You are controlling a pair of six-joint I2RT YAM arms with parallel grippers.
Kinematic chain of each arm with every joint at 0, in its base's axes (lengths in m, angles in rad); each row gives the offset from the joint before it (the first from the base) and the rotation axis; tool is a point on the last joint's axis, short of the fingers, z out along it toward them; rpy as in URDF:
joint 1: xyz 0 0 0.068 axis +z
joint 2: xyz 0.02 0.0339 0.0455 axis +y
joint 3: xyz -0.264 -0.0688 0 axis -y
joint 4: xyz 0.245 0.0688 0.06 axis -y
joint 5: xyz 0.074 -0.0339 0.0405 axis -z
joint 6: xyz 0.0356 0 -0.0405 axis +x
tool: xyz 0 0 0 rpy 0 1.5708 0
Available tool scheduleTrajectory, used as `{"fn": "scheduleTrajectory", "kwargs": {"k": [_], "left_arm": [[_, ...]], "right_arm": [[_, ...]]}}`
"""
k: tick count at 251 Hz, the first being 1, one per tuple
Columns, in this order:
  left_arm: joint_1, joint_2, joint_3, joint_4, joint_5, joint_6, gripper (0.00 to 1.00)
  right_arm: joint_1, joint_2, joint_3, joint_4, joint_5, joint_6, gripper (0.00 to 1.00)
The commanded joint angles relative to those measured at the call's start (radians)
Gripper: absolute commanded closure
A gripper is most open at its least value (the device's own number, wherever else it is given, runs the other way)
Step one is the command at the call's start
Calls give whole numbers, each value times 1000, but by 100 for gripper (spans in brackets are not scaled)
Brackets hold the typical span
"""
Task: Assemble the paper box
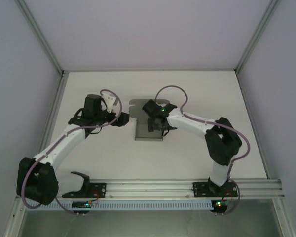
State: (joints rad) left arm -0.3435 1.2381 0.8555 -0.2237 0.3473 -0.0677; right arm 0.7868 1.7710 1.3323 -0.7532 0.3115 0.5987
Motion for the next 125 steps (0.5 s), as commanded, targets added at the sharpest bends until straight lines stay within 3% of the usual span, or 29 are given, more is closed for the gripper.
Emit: {"fn": "scheduleTrajectory", "kwargs": {"k": [1,46,66,95,125], "left_arm": [[3,68,113,-6,82,142,0],[14,273,320,-176,157,309,0],[18,354,408,-243,171,363,0],[23,441,514,-326,188,456,0],[23,509,583,-411,221,561,6]], "right_arm": [[-55,-102,59,17,18,-327,1],[-179,-148,51,146,-342,-875,1],[-251,-104,109,154,-434,-968,1],[-328,-1,264,-18,-576,-1091,1],[-354,102,384,-184,-665,-1213,9]]}}
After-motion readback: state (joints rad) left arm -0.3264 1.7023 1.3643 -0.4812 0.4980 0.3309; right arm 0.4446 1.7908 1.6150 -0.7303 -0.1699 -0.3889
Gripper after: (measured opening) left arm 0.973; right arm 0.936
